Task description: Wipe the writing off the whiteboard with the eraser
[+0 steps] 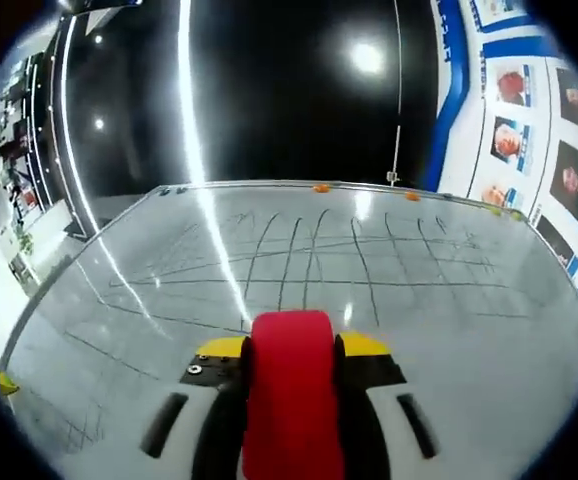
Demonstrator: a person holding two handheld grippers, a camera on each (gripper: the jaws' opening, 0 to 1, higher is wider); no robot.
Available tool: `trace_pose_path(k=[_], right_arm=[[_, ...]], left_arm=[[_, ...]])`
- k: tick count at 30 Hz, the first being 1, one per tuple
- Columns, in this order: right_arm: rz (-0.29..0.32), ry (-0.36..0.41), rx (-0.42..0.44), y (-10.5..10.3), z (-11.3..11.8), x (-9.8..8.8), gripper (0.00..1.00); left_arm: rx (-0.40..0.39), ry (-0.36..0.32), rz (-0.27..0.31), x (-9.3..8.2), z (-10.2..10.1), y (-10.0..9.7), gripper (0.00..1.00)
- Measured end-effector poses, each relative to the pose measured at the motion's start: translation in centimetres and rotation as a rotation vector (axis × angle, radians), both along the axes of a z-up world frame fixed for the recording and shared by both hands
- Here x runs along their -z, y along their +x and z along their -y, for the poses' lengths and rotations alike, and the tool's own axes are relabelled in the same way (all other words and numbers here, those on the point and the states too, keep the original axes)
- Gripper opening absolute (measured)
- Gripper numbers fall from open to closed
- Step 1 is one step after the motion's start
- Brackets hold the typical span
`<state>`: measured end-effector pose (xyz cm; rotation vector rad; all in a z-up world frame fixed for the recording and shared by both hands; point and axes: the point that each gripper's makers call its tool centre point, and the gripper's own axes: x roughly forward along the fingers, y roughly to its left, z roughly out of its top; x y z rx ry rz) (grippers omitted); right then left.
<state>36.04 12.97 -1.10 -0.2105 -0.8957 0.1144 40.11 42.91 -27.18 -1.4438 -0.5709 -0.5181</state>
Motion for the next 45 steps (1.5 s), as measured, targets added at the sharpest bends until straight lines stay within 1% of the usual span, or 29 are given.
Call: trace_pose_path(k=[2,3,5,6,7,8,9,11,12,14,15,17,20,22,23,25,26,29,30,31,33,36,39,40,42,44,45], right_arm=[[-0.004,-0.071,-0.009,0.0,-1.2,0.5,0.28],[-0.001,-0.102,0.004,0.0,-1.6,0.7,0.28],[0.001,-0.110,0.007,-0.1,-1.4,0.6,0.28],[-0.034,-0.111,-0.028,0.0,-1.1,0.5,0.28],[-0.038,-0.112,-0.022,-0.1,-0.8,0.2,0.28],[-0.045,-0.128,-0.007,0.0,-0.6,0.1,0.28],[-0.031,-0.148,0.016,-0.2,-0.2,-0.2,0.28],[-0.017,-0.139,0.008,-0.3,0.9,-0.9,0.28],[-0.009,-0.101,0.007,-0.4,2.4,-1.4,0.28],[-0.011,-0.072,-0.002,-0.4,3.9,-1.8,0.28],[-0.007,-0.035,0.006,-0.6,6.0,-2.3,0.28],[-0.006,0.002,0.003,-0.6,8.2,-2.6,0.28],[-0.003,0.066,0.006,-0.6,12.4,-3.0,0.28],[-0.004,0.111,0.005,-0.7,15.2,-3.1,0.28],[-0.003,0.119,0.009,-0.7,16.5,-3.1,0.28],[-0.006,0.133,0.013,-0.7,18.7,-3.0,0.28],[-0.010,0.160,0.012,-0.7,19.9,-2.9,0.28],[-0.019,0.200,0.015,-0.9,23.3,-2.7,0.28],[-0.020,0.205,0.013,-0.9,23.6,-2.6,0.28],[-0.023,0.233,0.015,-0.9,25.2,-2.4,0.28],[-0.025,0.265,0.010,-1.0,26.8,-2.2,0.28],[-0.028,0.336,0.013,-1.2,29.6,-1.5,0.28],[-0.039,0.448,0.006,-1.4,32.5,-0.8,0.28],[-0.044,0.444,-0.001,-1.5,32.7,-1.0,0.28],[-0.063,0.442,0.016,-1.3,32.3,-1.3,0.28],[-0.055,0.443,0.026,-1.4,32.1,-1.7,0.28],[-0.042,0.456,0.016,-1.4,32.2,-2.2,0.28]], left_arm=[[-0.001,-0.003,0.003,0.0,0.1,0.0,0.38],[-0.001,-0.003,0.003,0.0,0.1,0.0,0.38],[0.001,-0.002,0.002,0.0,0.0,0.0,0.39],[0.011,0.006,-0.002,0.0,0.1,0.1,0.39],[0.020,0.009,-0.006,0.0,0.3,0.1,0.39],[0.023,0.010,-0.008,0.0,0.3,0.1,0.39],[0.023,0.010,-0.009,0.0,0.4,0.1,0.39],[0.018,0.009,-0.007,0.0,0.3,0.0,0.39],[0.022,0.011,-0.009,0.0,0.3,0.0,0.39],[0.030,0.015,-0.014,0.0,0.4,0.0,0.39],[0.032,0.016,-0.014,0.0,0.5,0.0,0.39],[0.029,0.014,-0.014,0.0,0.4,0.0,0.39],[0.032,0.014,-0.015,0.0,0.4,0.0,0.39],[0.035,0.015,-0.014,0.0,0.5,0.0,0.39],[0.036,0.013,-0.014,0.0,0.4,0.0,0.39],[0.035,0.015,-0.014,0.0,0.4,0.0,0.39],[0.036,0.014,-0.014,0.0,0.4,0.0,0.39],[0.035,0.013,-0.013,0.1,0.4,0.0,0.39],[0.035,0.012,-0.013,0.1,0.4,0.0,0.39],[0.035,0.013,-0.013,0.0,0.4,0.0,0.39],[0.039,0.015,-0.013,0.0,0.5,0.0,0.39],[0.040,0.016,-0.014,0.0,0.5,0.0,0.39],[0.039,0.015,-0.012,0.0,0.6,0.0,0.39],[0.039,0.014,-0.012,0.0,0.6,0.0,0.39],[0.038,0.013,-0.013,0.0,0.6,0.0,0.39],[0.027,0.009,-0.012,0.0,0.5,0.0,0.39],[0.025,0.008,-0.011,0.0,0.4,0.0,0.39]])
